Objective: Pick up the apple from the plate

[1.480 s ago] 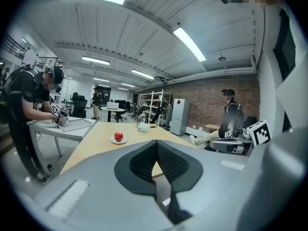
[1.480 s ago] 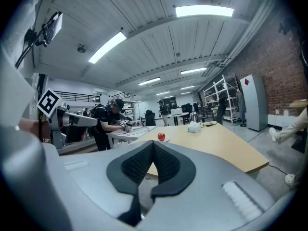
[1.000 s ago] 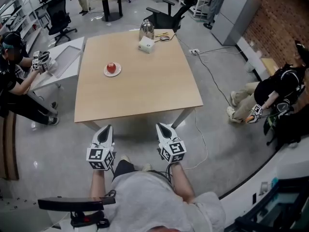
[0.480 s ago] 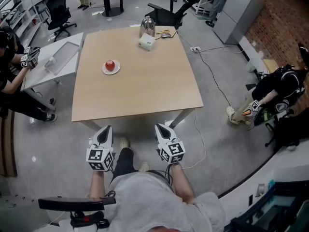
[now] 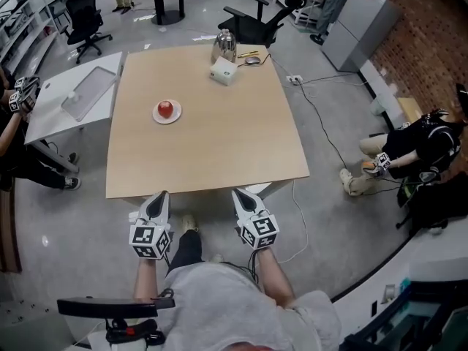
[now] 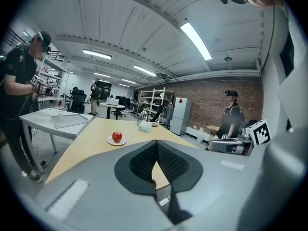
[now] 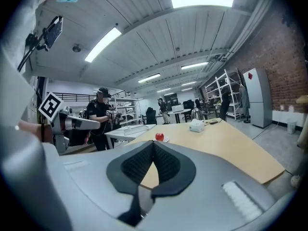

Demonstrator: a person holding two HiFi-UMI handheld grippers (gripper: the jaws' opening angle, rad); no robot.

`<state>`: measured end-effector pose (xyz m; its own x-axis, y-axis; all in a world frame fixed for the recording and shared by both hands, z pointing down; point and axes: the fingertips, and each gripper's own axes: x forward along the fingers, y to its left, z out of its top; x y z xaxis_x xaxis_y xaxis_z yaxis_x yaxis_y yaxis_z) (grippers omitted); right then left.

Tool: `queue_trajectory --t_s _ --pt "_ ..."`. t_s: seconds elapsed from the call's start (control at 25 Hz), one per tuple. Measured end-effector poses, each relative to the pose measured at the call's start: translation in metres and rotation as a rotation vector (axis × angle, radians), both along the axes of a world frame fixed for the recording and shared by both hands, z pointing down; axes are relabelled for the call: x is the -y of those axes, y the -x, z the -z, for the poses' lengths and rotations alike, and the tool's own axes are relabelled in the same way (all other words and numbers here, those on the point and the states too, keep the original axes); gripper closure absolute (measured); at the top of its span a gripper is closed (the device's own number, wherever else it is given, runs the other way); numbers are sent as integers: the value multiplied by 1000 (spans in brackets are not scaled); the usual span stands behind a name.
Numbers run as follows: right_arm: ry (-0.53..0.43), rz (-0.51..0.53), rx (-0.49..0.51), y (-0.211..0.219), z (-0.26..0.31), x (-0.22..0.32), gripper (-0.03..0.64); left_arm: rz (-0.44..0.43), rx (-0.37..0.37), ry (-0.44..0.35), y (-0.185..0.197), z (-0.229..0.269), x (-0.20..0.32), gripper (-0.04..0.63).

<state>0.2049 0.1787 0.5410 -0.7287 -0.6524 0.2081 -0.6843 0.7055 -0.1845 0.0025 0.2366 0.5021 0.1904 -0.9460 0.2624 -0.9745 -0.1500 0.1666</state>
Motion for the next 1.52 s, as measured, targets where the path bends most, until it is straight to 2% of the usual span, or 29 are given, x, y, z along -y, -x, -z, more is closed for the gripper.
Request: queue_trajectory --t_s 0.88,1.52 --pt "12 9 -21 106 12 108 611 2 -19 5 103 8 108 575" --pt "7 20 -45 175 6 157 611 37 -45 13 175 -6 140 575"
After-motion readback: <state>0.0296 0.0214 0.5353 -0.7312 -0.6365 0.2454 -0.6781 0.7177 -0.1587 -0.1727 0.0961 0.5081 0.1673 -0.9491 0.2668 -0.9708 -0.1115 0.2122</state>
